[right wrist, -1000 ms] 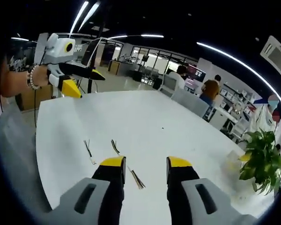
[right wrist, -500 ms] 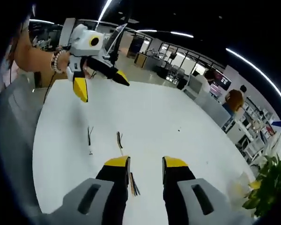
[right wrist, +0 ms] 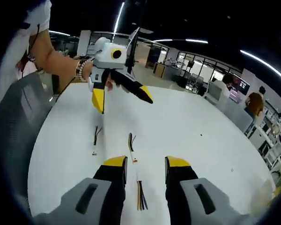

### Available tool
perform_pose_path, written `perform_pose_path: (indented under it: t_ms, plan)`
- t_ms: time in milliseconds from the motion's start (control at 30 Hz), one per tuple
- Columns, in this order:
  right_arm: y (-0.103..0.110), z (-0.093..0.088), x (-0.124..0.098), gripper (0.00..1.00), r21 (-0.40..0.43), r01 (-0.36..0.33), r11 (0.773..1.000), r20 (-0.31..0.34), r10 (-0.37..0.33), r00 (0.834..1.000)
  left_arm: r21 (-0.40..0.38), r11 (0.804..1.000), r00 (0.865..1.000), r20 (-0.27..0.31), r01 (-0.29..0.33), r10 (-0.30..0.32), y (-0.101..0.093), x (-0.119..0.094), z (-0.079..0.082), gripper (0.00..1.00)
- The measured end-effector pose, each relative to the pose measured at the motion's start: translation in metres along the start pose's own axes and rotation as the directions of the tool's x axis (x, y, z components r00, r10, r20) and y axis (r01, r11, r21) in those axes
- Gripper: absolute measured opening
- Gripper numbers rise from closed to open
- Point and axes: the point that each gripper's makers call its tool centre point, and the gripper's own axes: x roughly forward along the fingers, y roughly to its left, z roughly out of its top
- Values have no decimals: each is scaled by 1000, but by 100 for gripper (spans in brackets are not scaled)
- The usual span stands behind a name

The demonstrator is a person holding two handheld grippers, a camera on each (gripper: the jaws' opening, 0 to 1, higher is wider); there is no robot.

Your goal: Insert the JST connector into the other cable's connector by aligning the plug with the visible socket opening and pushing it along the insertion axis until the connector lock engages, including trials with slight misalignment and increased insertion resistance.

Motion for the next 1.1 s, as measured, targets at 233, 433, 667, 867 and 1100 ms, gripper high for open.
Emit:
perform_pose_path:
  t_ms: [233,433,667,867,1100]
  plan:
    - [-3,-18,20,26,74,-51,996,55,47,997,-2,998,998,-40,58,-58,0,20,-28,64]
    - [-5,-31,28,25,87,-56,995,52,51,997,-9,996,995,-45,93,-93,3,34,-42,58]
    - [-2,-46,31,22,97,-72,993,43,68,997,-3,993,991,-74,114,-114,5,45,-54,51]
    - [0,-49,35,17,80,-83,993,56,78,995,2,990,987,-83,139,-138,6,51,-61,33]
    - [4,-60,36,16,99,-96,990,39,93,995,-16,988,982,-112,154,-155,9,52,-69,23]
